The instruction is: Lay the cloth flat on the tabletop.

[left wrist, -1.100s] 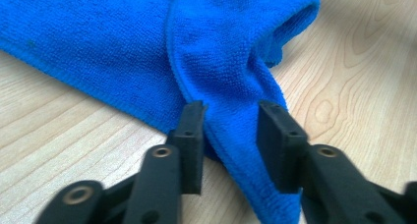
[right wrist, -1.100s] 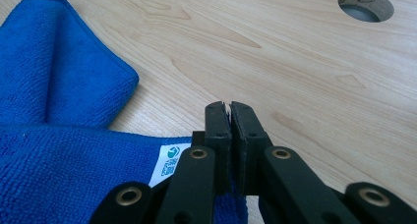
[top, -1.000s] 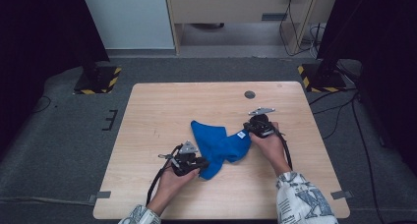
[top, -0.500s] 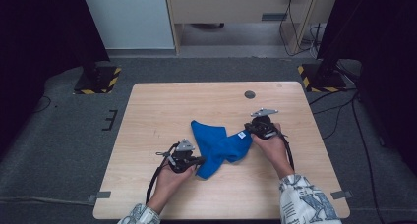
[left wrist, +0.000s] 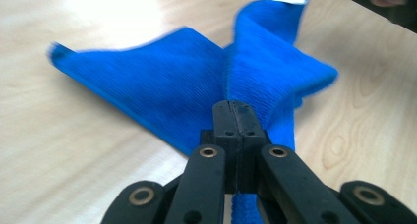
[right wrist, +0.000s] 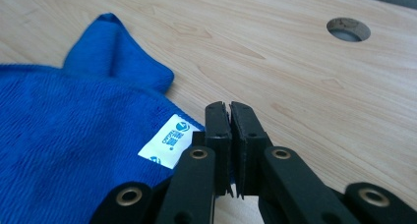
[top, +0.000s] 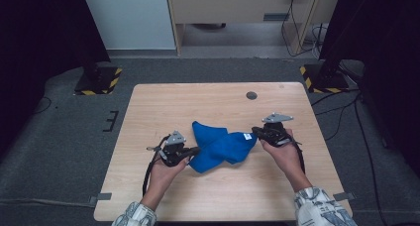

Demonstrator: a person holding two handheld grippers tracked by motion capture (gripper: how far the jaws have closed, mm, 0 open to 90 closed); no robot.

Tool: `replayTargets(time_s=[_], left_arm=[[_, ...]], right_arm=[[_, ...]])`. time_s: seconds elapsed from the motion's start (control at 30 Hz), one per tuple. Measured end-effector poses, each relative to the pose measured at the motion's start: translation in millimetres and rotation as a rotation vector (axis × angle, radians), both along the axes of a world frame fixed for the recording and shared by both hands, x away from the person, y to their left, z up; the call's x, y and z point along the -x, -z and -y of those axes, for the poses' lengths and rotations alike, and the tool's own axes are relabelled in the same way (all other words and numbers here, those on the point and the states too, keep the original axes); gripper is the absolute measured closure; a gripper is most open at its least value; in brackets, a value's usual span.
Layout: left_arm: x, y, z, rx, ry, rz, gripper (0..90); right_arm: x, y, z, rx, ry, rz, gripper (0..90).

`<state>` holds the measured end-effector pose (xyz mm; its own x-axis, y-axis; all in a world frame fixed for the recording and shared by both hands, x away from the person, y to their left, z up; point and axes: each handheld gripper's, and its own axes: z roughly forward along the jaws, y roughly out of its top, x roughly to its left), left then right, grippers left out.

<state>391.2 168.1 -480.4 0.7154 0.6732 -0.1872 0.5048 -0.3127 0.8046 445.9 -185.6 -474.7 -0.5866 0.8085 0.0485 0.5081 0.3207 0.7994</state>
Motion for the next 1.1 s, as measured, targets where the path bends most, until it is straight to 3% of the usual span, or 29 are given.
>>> replayTargets(time_s=[0.1, 0.23, 0.27, 0.33, 0.4, 0.6, 0.67, 0.83, 0.97, 1.1], left_arm=[[-7.9, -2.8, -0.5, -0.008, -0.008, 0.002, 90.0], [-39.3, 2.4, 4.3, -0.056, -0.032, -0.01, 90.0], [-39.3, 2.4, 4.3, -0.056, -0.032, -0.01, 90.0], [-57.1, 9.9, 8.8, -0.126, -0.026, -0.02, 90.0], [-66.9, 15.4, 11.8, -0.15, -0.029, -0.034, 90.0], [-74.4, 32.7, 27.0, -0.208, -0.009, -0.052, 90.0], [-75.0, 37.1, 29.1, -0.21, -0.01, -0.065, 90.0], [-74.4, 40.2, 30.5, -0.175, -0.036, -0.048, 84.3], [-68.2, 33.7, 23.0, -0.104, -0.058, -0.03, 66.0], [-62.7, 28.1, 13.2, -0.09, -0.078, -0.014, 58.0]], right_arm=[[8.2, -3.4, 4.1, -0.016, -0.003, 0.006, 87.0], [11.8, 5.1, 8.8, -0.01, -0.003, -0.003, 87.0], [11.8, 5.1, 8.8, -0.01, -0.003, -0.003, 87.0], [12.7, 16.2, 13.3, -0.014, 0.005, -0.019, 87.0], [14.5, 21.7, 17.3, -0.039, 0.021, -0.034, 87.0], [17.8, 36.5, 25.0, -0.016, 0.031, -0.061, 86.9], [19.6, 41.0, 25.9, -0.005, 0.033, -0.066, 86.9], [22.1, 45.4, 26.3, 0.011, 0.032, -0.065, 86.7], [22.3, 44.5, 28.5, -0.01, 0.04, -0.058, 86.4], [23.0, 43.8, 27.2, -0.011, 0.037, -0.05, 86.4]])
